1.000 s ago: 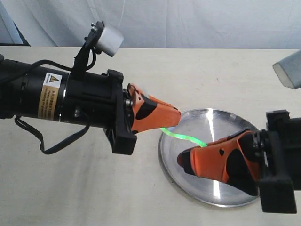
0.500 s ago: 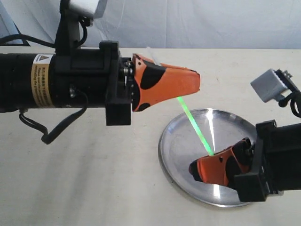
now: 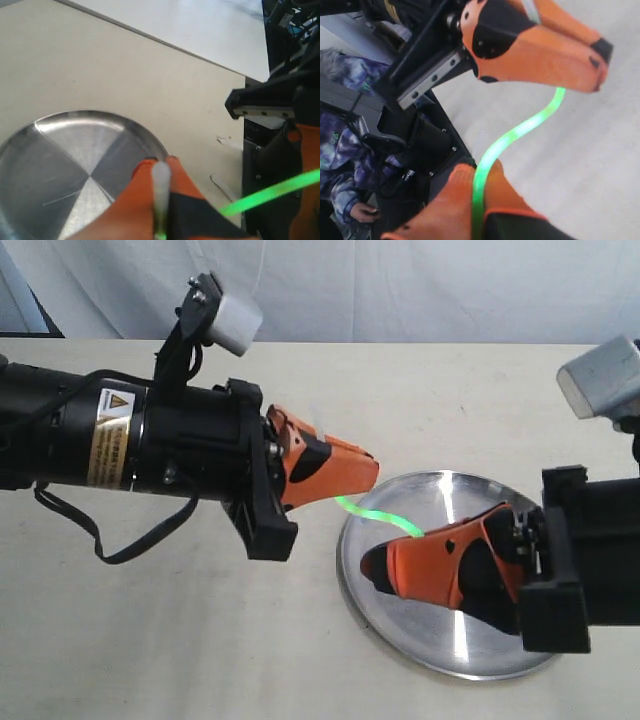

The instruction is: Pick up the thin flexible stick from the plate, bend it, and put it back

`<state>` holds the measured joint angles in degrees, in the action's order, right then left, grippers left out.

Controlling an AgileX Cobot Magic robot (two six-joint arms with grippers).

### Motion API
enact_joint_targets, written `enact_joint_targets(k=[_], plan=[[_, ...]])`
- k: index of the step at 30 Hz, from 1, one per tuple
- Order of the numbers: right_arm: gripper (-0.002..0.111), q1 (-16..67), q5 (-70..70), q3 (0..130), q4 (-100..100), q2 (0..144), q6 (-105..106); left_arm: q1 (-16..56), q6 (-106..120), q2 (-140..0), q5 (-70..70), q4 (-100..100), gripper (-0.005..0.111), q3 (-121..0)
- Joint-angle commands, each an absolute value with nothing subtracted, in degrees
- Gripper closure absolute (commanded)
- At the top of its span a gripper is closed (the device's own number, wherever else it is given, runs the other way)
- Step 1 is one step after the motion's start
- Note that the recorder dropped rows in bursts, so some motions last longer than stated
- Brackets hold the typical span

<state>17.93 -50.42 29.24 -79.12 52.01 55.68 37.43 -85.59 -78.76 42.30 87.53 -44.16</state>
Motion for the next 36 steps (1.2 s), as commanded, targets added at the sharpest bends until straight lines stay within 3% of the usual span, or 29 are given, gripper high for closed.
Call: enact_joint_targets(k=[1,11,22,25,31,36], plan=[[0.109,17.7,-44.5,29.6,-81.2,50.6,57.1,37.8,-88.6,-78.7,48.4,92.2,0.107,-44.1],[0.109,17.7,-41.6,29.6,-56.4,50.6,39.8,37.8,-82.8,-78.7,68.4,69.9,0.107,-44.1],[0.109,17.7,-50.3,29.5,-55.8,50.6,40.0,37.8,-73.2,-78.7,50.9,70.4,0.106,-44.1],[0.109,17.7,-49.5,29.5,-55.8,50.6,40.0,37.8,-73.2,-78.7,49.5,72.5,0.096,-44.1],[0.109,17.7,-45.2,29.5,-50.5,50.6,35.5,37.8,-76.0,-78.6,50.6,70.1,0.053,-44.1],[0.109,17.7,-40.0,29.5,-30.4,50.6,19.3,37.8,-76.0,-77.4,57.4,68.7,0.048,-44.1]])
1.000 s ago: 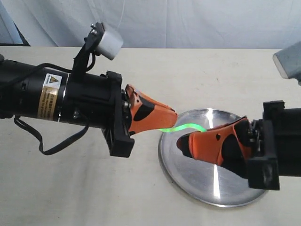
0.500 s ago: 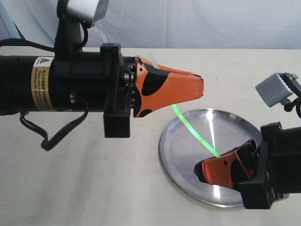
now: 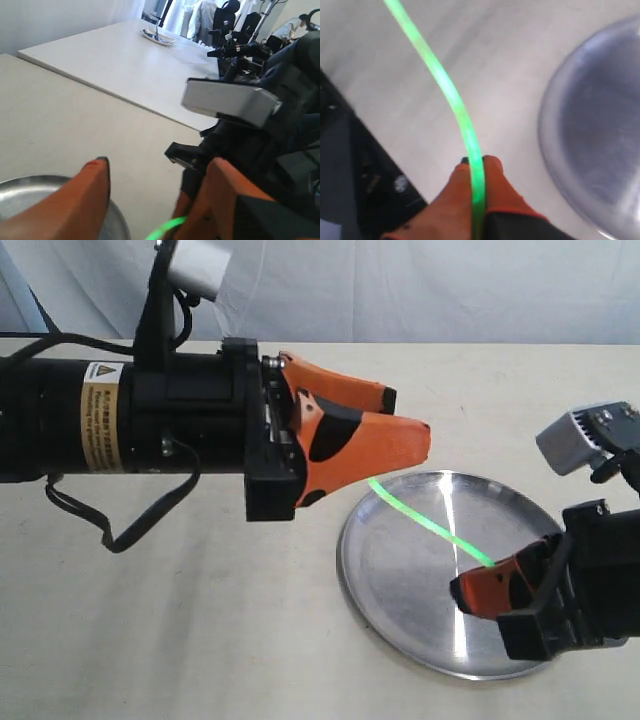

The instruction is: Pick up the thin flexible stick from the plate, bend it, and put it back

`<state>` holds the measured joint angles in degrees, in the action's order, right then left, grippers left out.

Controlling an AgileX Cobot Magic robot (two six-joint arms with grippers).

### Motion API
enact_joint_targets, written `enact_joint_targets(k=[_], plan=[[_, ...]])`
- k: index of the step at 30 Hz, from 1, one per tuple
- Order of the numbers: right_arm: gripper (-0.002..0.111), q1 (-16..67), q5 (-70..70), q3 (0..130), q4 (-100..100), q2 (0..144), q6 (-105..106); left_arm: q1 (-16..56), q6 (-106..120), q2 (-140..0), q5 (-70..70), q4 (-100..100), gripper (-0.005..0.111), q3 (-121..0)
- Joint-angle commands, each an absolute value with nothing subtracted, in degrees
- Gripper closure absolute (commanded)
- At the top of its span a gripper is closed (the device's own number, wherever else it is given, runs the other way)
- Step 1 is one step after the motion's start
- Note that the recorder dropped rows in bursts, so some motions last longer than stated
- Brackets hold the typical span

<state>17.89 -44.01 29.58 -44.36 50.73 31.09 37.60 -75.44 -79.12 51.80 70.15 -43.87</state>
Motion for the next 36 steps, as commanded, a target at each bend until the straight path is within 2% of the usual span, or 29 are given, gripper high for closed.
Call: enact_joint_targets(k=[1,3,6,7,8,10,15,17,20,21,22,24,25,29,36], plan=[[0.109,17.7,-39.5,29.5,-26.6,50.9,16.3,37.8,-76.0,-76.8,59.0,69.0,0.048,-44.1],[0.109,17.7,-38.7,29.5,-22.3,51.9,13.0,37.8,-76.0,-75.3,61.2,69.1,0.053,-44.1],[0.109,17.7,-37.4,29.5,-19.4,55.4,12.9,37.8,-76.0,-71.9,63.1,69.1,0.071,-44.1],[0.109,17.7,-36.4,29.5,-18.7,57.3,12.9,37.8,-76.0,-70.3,63.0,69.1,0.079,-44.1],[0.109,17.7,-33.2,29.5,-18.2,61.5,12.9,37.8,-76.0,-67.1,63.0,69.1,0.094,-44.1],[0.109,17.7,-28.2,29.5,-18.2,67.8,12.9,37.8,-75.8,-62.0,62.9,68.9,0.107,-44.1],[0.109,17.7,-22.1,29.5,-16.6,77.9,12.9,37.8,-75.9,-51.7,58.9,69.8,0.107,-44.1],[0.095,17.7,-20.4,29.5,-16.1,81.6,12.9,37.8,-75.9,-47.7,47.7,76.9,0.107,-44.1],[0.061,17.7,-19.9,29.5,-16.5,82.4,12.7,37.8,-79.4,-45.4,34.4,85.9,0.107,-44.1],[0.055,17.7,-20.3,29.5,-18.6,82.1,11.7,37.8,-79.8,-45.3,30.4,88.5,0.107,-44.1],[0.055,17.7,-21.8,29.5,-20.2,81.2,11.7,37.8,-79.9,-45.3,27.8,91.1,0.107,-44.1],[0.066,17.7,-25.5,29.5,-21.1,77.3,11.7,37.8,-79.9,-45.4,24.6,95.4,0.107,-44.1],[0.078,17.7,-27.4,29.5,-21.1,74.7,11.8,37.8,-79.9,-45.4,23.6,95.7,0.107,-44.1],[0.109,17.7,-31.9,29.5,-21.4,66.0,11.8,37.8,-79.9,-45.4,23.0,95.9,0.107,-44.1],[0.108,17.7,-33.3,29.5,-23.3,49.3,11.8,37.8,-79.9,-45.4,23.0,95.9,0.107,-44.1]])
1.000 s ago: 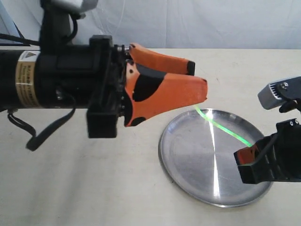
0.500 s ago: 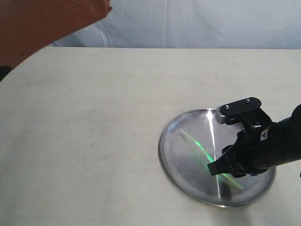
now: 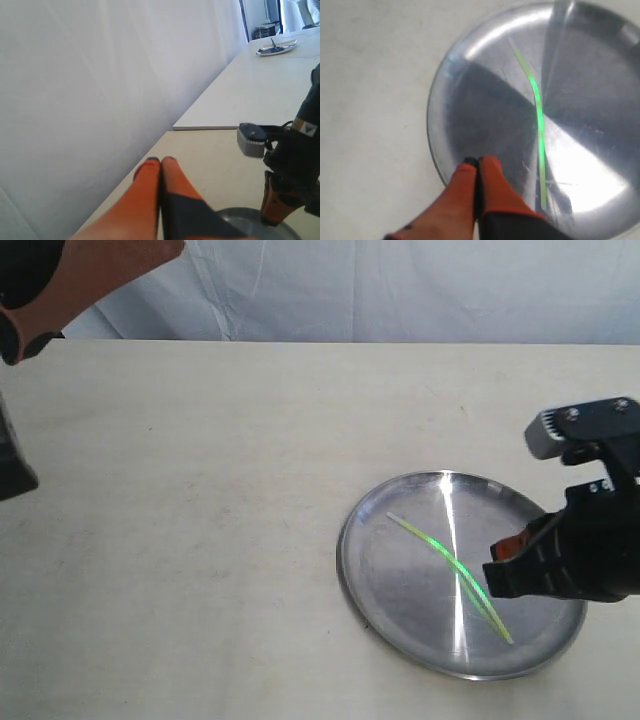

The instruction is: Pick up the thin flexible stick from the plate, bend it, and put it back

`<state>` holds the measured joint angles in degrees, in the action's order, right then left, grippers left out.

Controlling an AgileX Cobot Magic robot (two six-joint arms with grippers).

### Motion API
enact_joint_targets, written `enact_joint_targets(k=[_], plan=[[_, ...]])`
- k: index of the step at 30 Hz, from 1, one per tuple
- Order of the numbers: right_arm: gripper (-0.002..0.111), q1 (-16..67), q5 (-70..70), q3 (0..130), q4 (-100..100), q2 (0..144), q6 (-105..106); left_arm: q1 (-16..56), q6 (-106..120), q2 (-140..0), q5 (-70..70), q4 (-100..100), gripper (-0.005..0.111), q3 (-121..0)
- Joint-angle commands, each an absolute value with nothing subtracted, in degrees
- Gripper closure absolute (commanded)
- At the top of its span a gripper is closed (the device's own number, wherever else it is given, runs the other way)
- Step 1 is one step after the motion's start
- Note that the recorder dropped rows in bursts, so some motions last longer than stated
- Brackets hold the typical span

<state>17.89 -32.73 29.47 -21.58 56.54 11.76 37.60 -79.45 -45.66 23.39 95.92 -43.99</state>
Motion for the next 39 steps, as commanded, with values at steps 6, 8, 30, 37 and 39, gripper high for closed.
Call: enact_joint_targets(k=[6,8,30,37,39], plan=[[0.108,17.7,-33.6,29.5,-26.0,40.5,11.8,37.8,-79.9,-45.4,23.0,95.9,0.107,-44.1],[0.108,17.7,-33.6,29.5,-26.0,38.8,11.8,37.8,-79.9,-45.4,23.0,95.9,0.107,-44.1],[0.108,8.0,-3.9,3.0,-17.1,8.4,14.2,37.8,-79.7,-45.4,23.1,96.9,0.107,-44.1],[0.108,7.3,-16.4,0.0,-18.5,0.0,14.4,37.8,-79.7,-45.4,23.1,96.9,0.107,-44.1],[0.108,7.4,-19.6,0.0,-19.3,0.0,14.4,37.8,-79.7,-45.4,23.1,96.9,0.107,-44.1]])
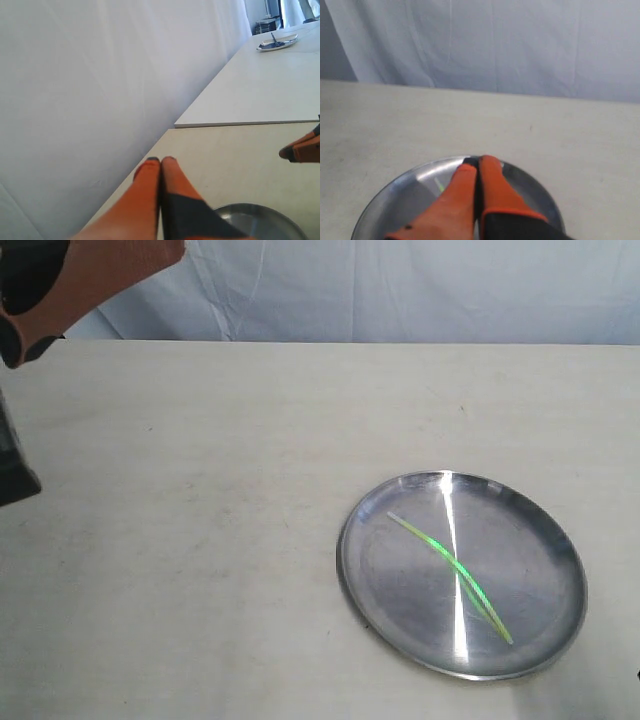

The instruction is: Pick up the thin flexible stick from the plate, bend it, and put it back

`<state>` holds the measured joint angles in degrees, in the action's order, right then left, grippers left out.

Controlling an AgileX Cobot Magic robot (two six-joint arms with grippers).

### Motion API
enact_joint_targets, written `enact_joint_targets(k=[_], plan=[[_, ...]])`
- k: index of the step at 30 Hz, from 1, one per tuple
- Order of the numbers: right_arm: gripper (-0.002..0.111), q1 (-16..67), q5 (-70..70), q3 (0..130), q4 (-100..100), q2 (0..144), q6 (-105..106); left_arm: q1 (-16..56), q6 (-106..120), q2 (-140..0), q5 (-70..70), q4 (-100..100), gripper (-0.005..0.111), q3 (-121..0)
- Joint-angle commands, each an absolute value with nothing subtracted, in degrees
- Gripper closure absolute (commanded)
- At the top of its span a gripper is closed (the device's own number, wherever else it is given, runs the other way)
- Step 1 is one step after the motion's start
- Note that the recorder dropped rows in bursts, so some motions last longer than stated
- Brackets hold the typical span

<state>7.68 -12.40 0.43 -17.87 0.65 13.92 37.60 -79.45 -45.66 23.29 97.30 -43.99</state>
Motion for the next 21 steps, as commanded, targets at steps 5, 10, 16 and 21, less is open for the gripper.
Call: enact_joint_targets(k=[5,10,16,21], plan=[[0.108,7.4,-19.8,0.0,-19.5,0.0,14.4,37.8,-79.7,-45.4,23.1,97.4,0.107,-44.1],[0.108,7.4,-20.0,0.0,-19.6,0.0,14.4,37.8,-79.7,-45.4,23.1,97.4,0.107,-44.1],[0.108,7.4,-20.0,0.0,-19.6,0.0,14.4,37.8,-79.7,-45.4,23.1,97.4,0.107,-44.1],[0.108,7.4,-20.0,0.0,-19.6,0.0,14.4,37.8,-79.7,-45.4,22.8,97.4,0.107,-44.1]])
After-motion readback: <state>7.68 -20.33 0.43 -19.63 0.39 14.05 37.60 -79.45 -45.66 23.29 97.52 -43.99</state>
